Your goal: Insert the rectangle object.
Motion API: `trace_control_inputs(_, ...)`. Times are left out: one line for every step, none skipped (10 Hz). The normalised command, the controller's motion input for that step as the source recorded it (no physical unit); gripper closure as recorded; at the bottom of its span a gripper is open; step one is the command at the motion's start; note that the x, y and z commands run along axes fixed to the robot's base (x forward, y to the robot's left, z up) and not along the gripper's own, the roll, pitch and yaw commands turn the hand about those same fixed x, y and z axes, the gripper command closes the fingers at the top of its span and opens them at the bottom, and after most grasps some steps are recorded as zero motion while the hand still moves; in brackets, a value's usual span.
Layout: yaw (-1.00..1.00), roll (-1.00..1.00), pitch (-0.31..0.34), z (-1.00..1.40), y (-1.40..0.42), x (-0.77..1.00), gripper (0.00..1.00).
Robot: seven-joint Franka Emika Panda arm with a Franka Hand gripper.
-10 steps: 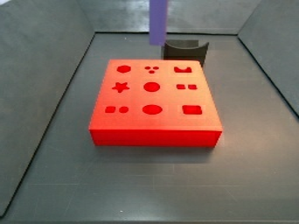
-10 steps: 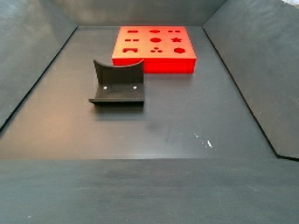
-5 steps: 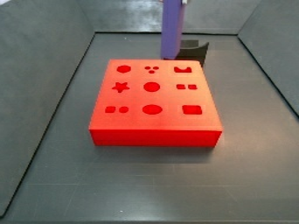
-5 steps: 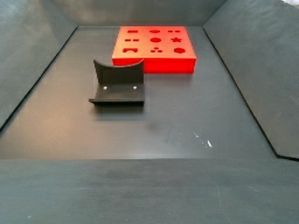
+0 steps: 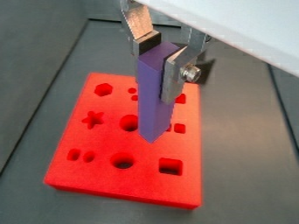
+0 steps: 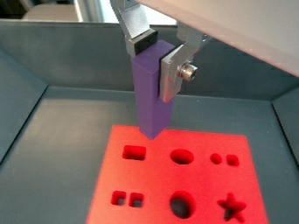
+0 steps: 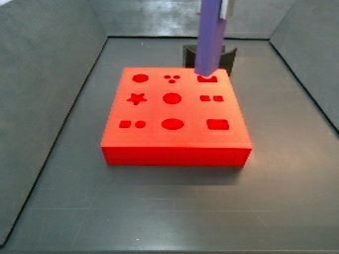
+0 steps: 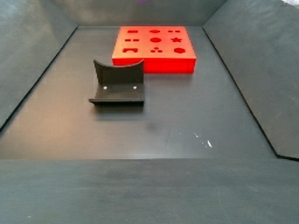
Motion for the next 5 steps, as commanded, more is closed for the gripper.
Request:
trace_control_inputs(-0.65,-0.05,0.000,-0.10,0.00,0.50,1.00)
trace_control_inputs(-0.62,-0.05,0.000,-0.11,0.00,0.54,1.00)
trace_control_inputs(-0.63,-0.04,0.000,-0.13,-0.01,0.52,1.00)
trace_control_inputs(-0.65,-0.03,0.000,-0.12,-0.08,0.46,1.00)
trace_control_inputs(-0.27,0.00,0.030,0.00,-0.14,0.00,1.00)
